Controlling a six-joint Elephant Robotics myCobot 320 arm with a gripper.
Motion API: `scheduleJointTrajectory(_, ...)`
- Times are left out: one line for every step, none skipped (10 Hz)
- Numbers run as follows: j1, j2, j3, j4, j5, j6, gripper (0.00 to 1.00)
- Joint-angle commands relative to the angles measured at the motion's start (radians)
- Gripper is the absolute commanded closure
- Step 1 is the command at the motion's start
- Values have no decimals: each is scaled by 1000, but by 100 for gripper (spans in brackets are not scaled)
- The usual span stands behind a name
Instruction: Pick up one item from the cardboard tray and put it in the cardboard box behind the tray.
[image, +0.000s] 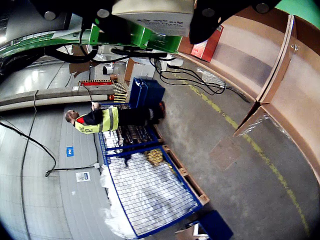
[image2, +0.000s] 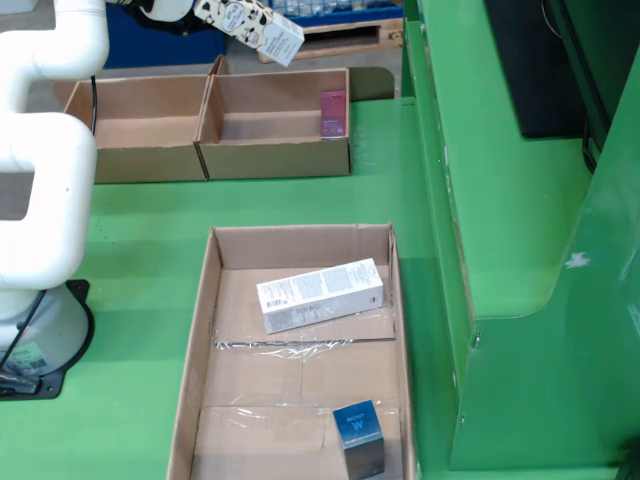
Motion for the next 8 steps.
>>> scheduleJointTrajectory(17,-11,29,13,-11,0,100)
scheduleJointTrajectory(16,-25,29,13,-11,-7,100)
scheduleJointTrajectory(16,-25,29,13,-12,-7,100)
scheduleJointTrajectory(9,-40,29,13,-11,-3,100)
scheduleJointTrajectory(9,-40,29,13,-11,-2,100)
scheduleJointTrajectory(-11,-89,29,13,-11,-2,100)
scheduleJointTrajectory(-11,-89,29,13,-11,-2,100)
scheduleJointTrajectory(-25,-121,29,13,-11,42,100)
